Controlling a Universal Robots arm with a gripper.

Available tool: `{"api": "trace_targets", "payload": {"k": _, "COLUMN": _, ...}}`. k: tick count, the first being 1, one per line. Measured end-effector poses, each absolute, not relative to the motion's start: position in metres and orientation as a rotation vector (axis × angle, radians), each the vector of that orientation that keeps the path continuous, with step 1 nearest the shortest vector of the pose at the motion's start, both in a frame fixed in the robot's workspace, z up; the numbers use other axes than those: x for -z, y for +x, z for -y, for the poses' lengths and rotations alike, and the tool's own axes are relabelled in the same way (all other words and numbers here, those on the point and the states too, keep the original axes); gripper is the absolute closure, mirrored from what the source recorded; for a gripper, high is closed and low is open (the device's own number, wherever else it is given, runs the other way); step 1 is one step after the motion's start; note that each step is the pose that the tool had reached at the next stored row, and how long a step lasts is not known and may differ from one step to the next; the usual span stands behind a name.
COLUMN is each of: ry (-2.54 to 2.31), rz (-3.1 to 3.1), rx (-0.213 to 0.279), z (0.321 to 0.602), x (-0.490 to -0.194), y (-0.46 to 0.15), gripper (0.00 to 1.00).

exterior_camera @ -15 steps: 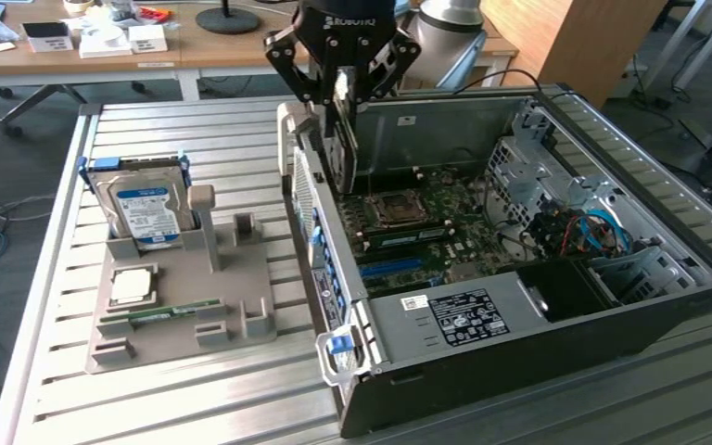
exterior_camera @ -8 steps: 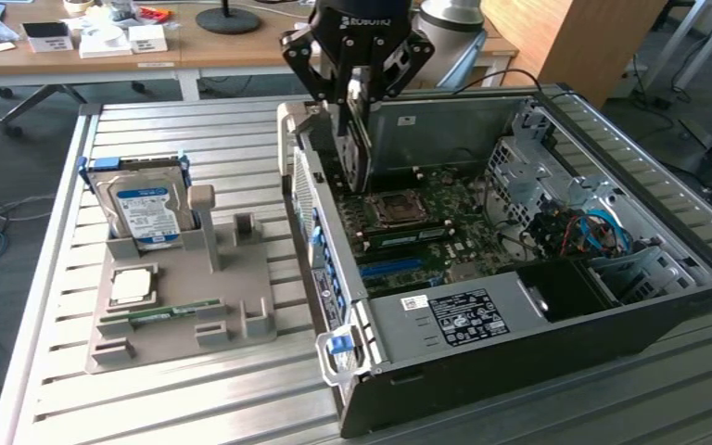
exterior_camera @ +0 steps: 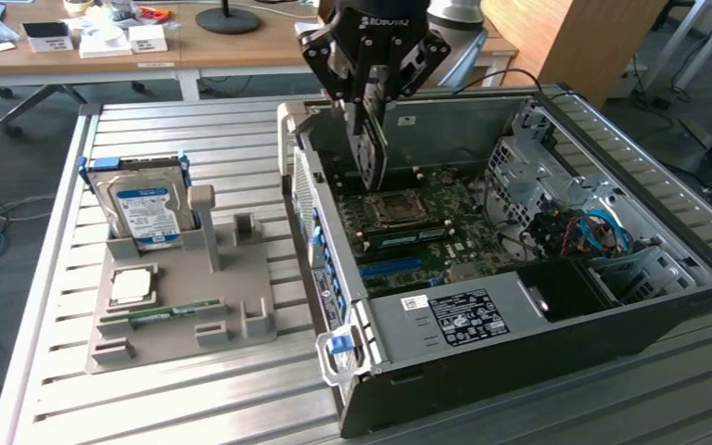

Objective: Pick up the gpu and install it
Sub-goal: 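Pick up the gpu and move the gpu toward the slot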

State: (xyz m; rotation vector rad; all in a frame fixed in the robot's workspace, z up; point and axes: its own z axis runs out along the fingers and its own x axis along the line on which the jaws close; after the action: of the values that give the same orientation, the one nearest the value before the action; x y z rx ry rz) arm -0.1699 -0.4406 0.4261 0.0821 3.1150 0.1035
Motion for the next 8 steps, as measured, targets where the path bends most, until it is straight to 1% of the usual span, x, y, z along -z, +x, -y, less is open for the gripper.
{"api": "trace_targets", "payload": {"k": 8, "ry": 0.082, "rz": -3.115, "rx": -0.105, "z": 0.441, "x": -0.426, "y": -0.151, "gripper": 0.73}}
